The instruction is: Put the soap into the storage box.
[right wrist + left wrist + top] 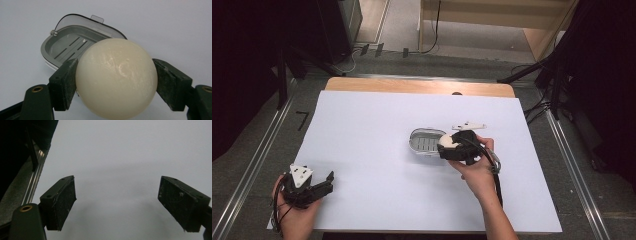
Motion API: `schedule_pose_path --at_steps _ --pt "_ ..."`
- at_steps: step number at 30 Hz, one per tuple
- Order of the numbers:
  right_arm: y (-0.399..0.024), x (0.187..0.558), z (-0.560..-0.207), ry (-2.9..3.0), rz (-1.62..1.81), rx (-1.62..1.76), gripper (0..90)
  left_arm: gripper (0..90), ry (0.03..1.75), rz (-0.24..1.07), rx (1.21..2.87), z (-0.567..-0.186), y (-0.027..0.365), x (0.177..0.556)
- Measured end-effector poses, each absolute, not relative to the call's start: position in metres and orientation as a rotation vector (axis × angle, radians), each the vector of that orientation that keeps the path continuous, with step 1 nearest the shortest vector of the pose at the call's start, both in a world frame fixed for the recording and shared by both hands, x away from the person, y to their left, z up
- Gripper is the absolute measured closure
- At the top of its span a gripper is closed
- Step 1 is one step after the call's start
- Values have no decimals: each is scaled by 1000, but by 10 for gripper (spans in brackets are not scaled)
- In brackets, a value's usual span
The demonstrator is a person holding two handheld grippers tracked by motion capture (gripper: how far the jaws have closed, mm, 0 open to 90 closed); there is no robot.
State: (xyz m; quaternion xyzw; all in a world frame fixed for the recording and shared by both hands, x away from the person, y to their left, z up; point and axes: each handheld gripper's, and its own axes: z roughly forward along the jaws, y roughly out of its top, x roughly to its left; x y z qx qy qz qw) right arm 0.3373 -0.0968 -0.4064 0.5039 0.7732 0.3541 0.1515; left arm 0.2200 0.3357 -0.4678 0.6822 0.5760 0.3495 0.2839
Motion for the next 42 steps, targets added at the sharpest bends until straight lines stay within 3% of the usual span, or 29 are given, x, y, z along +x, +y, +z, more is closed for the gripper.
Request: schedule_pose_path --at_steps 42 --pt "-48 360 -406 2272 1001 1399 258 157 1541 929 1826 -468 336 221"
